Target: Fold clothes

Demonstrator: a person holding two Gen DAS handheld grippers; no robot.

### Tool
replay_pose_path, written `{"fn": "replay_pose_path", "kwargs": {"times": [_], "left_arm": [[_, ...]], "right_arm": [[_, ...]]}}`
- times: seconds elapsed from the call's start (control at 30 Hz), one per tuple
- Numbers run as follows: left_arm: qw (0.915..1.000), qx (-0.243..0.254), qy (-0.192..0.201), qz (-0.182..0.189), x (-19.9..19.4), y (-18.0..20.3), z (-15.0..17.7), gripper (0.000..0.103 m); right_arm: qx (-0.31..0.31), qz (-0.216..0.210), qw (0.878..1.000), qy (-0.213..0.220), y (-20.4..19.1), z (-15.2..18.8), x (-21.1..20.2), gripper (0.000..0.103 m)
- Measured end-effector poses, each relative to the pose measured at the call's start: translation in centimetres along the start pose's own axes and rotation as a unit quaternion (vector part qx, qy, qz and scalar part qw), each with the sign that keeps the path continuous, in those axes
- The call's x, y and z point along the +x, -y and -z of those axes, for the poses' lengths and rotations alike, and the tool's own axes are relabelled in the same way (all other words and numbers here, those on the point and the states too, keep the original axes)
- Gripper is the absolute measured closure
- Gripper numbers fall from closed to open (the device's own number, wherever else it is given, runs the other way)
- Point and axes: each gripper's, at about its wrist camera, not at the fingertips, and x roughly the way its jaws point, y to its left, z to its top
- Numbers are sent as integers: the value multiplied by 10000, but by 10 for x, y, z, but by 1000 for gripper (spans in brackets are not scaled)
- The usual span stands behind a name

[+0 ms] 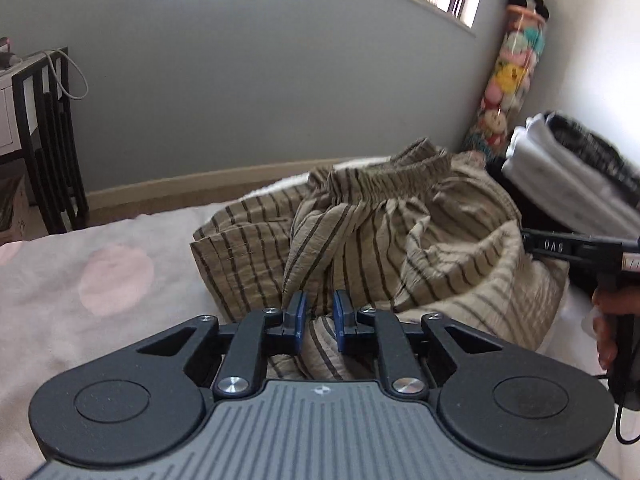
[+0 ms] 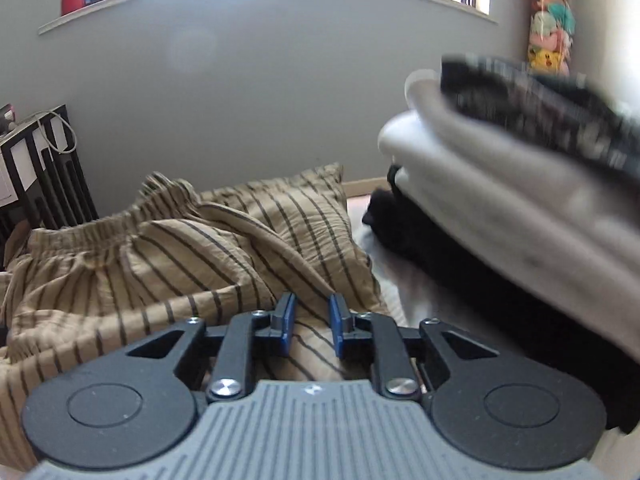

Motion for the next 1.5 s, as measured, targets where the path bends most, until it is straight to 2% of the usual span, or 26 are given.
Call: {"fn": "replay_pose_path", "kwargs": {"times": [0.13,0.27,0.3,0.33,0.37,0.5,0.57,0.63,0.8,0.87,1.1,1.23,1.37,1.5], "left_arm": [[9998,158,14,-105,0,3,3,86],[9982,324,420,-264,-19,10,2,84],[9979,345,503,-209,-25,12,2,82],[9975,365,585,-155,-31,15,2,77],[9970,385,668,-100,-37,18,2,74],[9953,601,734,169,-54,35,8,74],[9946,749,673,265,-58,45,13,74],[9942,897,563,210,-57,54,19,74],[9907,1328,281,-18,-42,71,36,74],[9889,1457,294,-83,-40,75,39,74],[9898,1346,476,-23,-53,72,39,72],[9896,1304,611,59,-66,75,40,58],[9905,1107,761,296,-89,75,39,47],[9874,1110,1085,306,-113,75,41,40]], "right_arm": [[314,-8,9995,13,11,13,16,83],[226,14,9997,119,6,5,-4,82],[234,3,9994,240,5,4,-15,77],[213,-9,9991,365,4,2,-26,67],[144,-16,9986,500,2,2,-38,63],[-187,-209,9971,704,-9,10,-76,61],[-375,-304,9969,621,-15,18,-84,61],[-533,-379,9967,489,-19,27,-89,61],[-591,-433,9972,157,-12,51,-70,59],[-564,-459,9972,151,-9,57,-65,59],[-353,-335,9988,70,-11,51,-64,58],[-80,-205,9996,167,-21,43,-88,55],[185,-94,9996,166,-36,42,-123,55],[469,192,9985,183,-50,48,-163,51]]}}
